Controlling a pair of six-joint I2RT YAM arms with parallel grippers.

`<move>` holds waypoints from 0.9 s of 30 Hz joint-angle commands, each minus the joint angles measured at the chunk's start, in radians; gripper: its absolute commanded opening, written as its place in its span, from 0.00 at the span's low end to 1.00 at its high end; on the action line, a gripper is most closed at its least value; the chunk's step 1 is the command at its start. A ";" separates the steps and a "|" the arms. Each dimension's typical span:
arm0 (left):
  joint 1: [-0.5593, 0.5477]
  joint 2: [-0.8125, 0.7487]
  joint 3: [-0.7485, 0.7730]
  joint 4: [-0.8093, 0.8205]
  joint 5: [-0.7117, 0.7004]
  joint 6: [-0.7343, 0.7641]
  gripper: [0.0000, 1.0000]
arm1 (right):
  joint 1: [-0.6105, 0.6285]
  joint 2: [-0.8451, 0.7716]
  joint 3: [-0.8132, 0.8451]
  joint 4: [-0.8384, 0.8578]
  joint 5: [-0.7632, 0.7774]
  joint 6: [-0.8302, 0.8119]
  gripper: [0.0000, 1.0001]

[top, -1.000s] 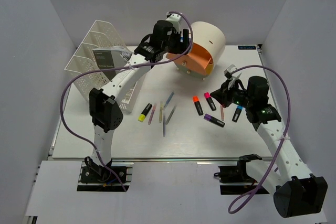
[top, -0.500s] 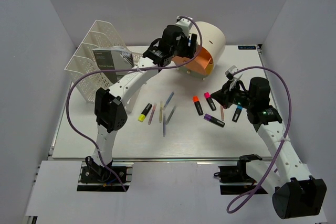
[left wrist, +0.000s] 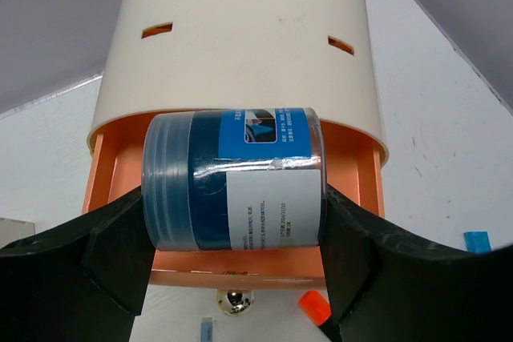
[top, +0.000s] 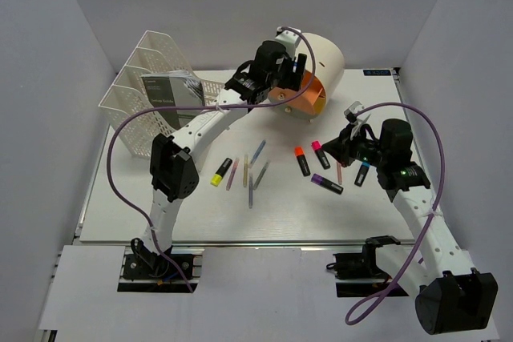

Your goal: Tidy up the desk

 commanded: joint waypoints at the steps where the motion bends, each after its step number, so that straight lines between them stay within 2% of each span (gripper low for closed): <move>1: -0.007 -0.013 0.055 0.050 -0.034 0.008 0.40 | -0.007 -0.021 0.003 0.033 -0.018 0.002 0.00; 2: -0.007 -0.011 0.058 0.048 -0.037 0.008 0.42 | -0.009 -0.021 0.001 0.034 -0.018 0.002 0.00; 3: -0.007 -0.010 0.058 0.047 -0.040 0.008 0.49 | -0.007 -0.021 0.001 0.031 -0.016 0.002 0.00; 10: -0.007 -0.008 0.069 0.057 -0.047 0.002 0.70 | -0.007 -0.017 0.000 0.031 -0.015 0.000 0.00; 17: -0.007 -0.008 0.092 0.080 -0.076 -0.005 0.85 | -0.009 -0.014 0.000 0.031 -0.026 -0.001 0.00; 27: -0.007 -0.010 0.091 0.074 -0.060 -0.004 0.90 | -0.015 -0.008 0.000 0.031 -0.032 -0.003 0.00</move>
